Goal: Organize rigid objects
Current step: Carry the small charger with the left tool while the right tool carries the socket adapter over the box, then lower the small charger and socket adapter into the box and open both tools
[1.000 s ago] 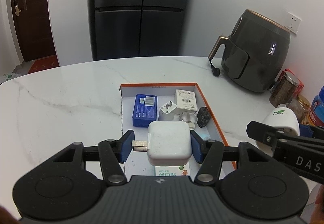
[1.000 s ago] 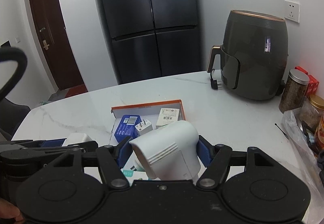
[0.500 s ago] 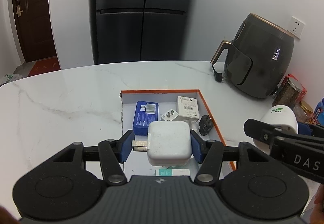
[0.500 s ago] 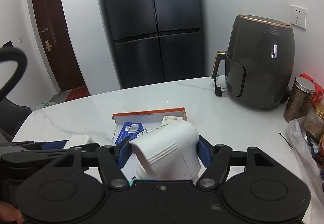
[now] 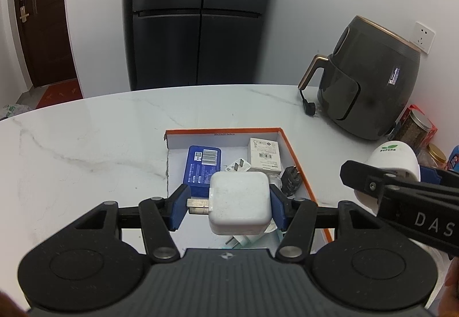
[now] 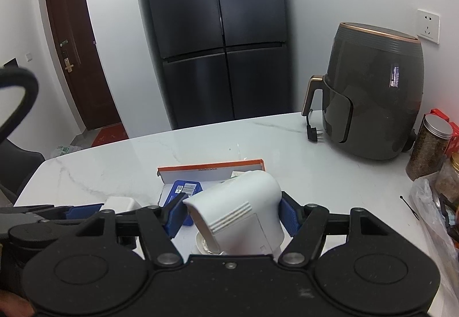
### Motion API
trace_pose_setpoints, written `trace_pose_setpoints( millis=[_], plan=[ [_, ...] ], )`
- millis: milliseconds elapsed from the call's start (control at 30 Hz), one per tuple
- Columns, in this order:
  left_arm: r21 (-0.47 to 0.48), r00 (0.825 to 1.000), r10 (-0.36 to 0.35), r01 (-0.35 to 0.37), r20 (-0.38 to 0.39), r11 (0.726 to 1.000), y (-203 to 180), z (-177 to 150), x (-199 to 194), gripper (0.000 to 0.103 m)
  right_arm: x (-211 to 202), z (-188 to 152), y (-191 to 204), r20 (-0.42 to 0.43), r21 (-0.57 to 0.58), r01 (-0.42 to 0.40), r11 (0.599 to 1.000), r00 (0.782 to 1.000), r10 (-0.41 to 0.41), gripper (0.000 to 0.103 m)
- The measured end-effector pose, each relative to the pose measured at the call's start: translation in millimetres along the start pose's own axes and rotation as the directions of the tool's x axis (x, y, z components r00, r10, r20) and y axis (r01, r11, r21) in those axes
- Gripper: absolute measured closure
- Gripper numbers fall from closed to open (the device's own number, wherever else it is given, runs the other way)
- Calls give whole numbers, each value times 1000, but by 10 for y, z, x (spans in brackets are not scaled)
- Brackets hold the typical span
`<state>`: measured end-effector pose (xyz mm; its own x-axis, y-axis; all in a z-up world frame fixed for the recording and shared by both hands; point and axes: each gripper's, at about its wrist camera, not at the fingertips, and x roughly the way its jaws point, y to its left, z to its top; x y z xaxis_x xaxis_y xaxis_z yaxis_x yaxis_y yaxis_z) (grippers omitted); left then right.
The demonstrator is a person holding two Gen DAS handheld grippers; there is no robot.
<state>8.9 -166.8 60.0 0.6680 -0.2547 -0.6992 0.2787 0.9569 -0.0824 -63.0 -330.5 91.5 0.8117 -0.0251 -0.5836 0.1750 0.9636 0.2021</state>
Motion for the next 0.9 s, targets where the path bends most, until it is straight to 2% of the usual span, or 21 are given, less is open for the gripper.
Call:
trace_pose_setpoints(
  millis=[467, 900],
  plan=[
    [-2, 1000, -9, 9, -20, 1000, -26, 57, 185, 45, 99, 76, -3, -7, -1, 4, 1000, 1000, -4, 23],
    [1, 999, -25, 25, -39, 1000, -87, 134, 355, 45, 239, 305, -11, -4, 2, 2, 1000, 1000, -2, 23]
  ],
)
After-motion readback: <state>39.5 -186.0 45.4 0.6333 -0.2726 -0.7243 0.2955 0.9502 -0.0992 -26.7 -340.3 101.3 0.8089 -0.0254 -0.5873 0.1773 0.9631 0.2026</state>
